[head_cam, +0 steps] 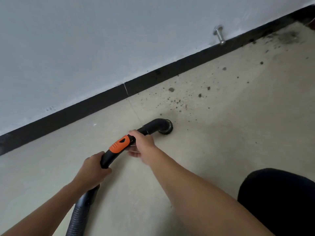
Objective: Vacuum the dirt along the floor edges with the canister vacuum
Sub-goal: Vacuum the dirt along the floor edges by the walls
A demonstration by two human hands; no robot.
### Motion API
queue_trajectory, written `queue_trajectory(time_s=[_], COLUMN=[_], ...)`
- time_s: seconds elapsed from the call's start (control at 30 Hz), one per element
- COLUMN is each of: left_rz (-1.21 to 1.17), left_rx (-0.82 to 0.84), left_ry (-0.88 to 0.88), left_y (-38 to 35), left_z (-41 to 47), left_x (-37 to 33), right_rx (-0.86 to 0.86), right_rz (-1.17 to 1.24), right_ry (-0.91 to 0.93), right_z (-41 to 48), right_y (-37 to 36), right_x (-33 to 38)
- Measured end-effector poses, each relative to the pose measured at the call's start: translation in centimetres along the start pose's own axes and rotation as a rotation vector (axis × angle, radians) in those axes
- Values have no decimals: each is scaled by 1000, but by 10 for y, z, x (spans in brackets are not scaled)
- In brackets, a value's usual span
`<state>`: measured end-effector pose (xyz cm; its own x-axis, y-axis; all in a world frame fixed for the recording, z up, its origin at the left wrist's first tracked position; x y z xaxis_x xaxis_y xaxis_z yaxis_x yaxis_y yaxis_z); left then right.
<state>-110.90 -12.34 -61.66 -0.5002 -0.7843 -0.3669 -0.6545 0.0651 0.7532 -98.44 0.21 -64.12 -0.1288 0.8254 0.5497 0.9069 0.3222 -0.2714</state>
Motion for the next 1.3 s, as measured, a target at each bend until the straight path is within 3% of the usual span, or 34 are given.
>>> queue_trajectory(time_s=[0.23,0.43,0.67,1.03,1.3], left_rz=[73,-111,-447,-559,-500], left_rx=[58,-32,-17,69,49], left_ry=[-84,157,353,285,269], left_y=[-4,21,30,9,7], left_z=[-2,3,28,71,55], left_x=[-39,20,57,-2,3], right_rx=[-63,59,145,-30,42], right_rz=[66,-139,-439,-491,-440], right_ry=[-53,-67,81,164,117], right_z=[-6,29,74,95,94], right_y=[35,-52,-134,-79,-76], right_x=[19,16,20,78,62])
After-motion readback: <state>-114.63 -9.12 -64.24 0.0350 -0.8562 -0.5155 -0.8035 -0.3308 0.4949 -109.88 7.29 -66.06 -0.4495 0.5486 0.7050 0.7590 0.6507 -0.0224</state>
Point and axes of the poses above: each hand's wrist, its own z-axis towards the middle knuckle, its own y-axis out of the back of the hand, x = y × z, the point moved 4 cm from there along z, towards the middle knuckle, and after that the axes turned 4 degrees about y, right-handed, at the moved point
